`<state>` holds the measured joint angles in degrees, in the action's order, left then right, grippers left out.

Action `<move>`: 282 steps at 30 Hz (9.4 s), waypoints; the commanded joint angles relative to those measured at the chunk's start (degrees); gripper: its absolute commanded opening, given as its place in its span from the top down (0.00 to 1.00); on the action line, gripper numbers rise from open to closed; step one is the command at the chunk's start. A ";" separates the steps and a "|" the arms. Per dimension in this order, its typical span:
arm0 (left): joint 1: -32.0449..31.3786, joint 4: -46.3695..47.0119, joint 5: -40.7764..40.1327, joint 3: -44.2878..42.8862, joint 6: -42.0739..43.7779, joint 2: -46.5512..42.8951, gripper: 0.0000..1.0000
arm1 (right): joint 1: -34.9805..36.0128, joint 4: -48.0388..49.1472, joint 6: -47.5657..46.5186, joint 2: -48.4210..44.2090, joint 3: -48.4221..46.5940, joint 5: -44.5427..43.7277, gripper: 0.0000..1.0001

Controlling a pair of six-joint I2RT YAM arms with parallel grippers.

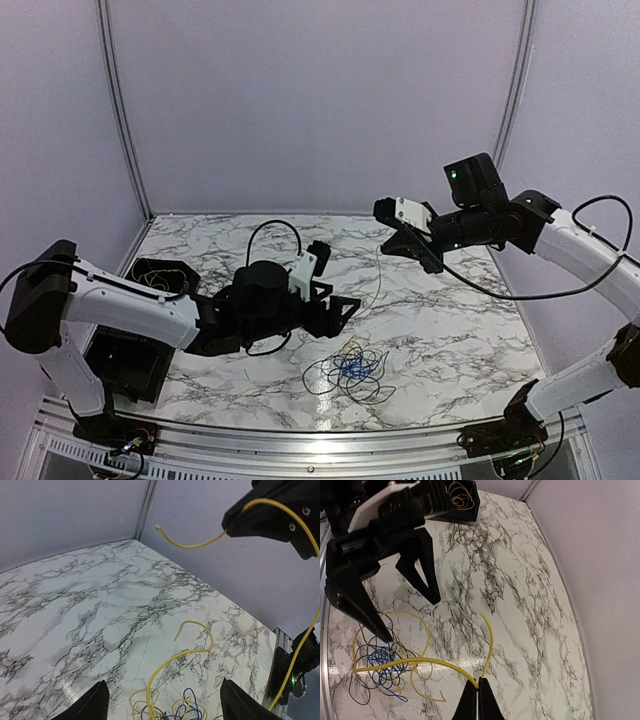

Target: Untangle the cables

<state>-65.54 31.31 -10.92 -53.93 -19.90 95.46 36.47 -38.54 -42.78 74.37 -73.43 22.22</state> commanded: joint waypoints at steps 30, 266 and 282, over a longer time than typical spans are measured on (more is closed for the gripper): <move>-1.37 19.75 -8.74 13.57 -7.42 2.64 0.28 | -7.13 3.28 7.16 -3.47 -2.14 4.83 1.00; 12.46 -30.08 17.78 3.31 14.63 -15.49 0.52 | -13.45 5.75 0.96 3.36 24.11 -0.99 0.62; 11.64 -14.59 1.30 0.93 5.47 -2.04 0.27 | -2.41 7.84 -0.99 7.19 24.00 7.14 0.54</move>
<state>-53.65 13.54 -2.24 -50.09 -12.60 88.86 32.14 -32.27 -42.52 79.00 -48.51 29.52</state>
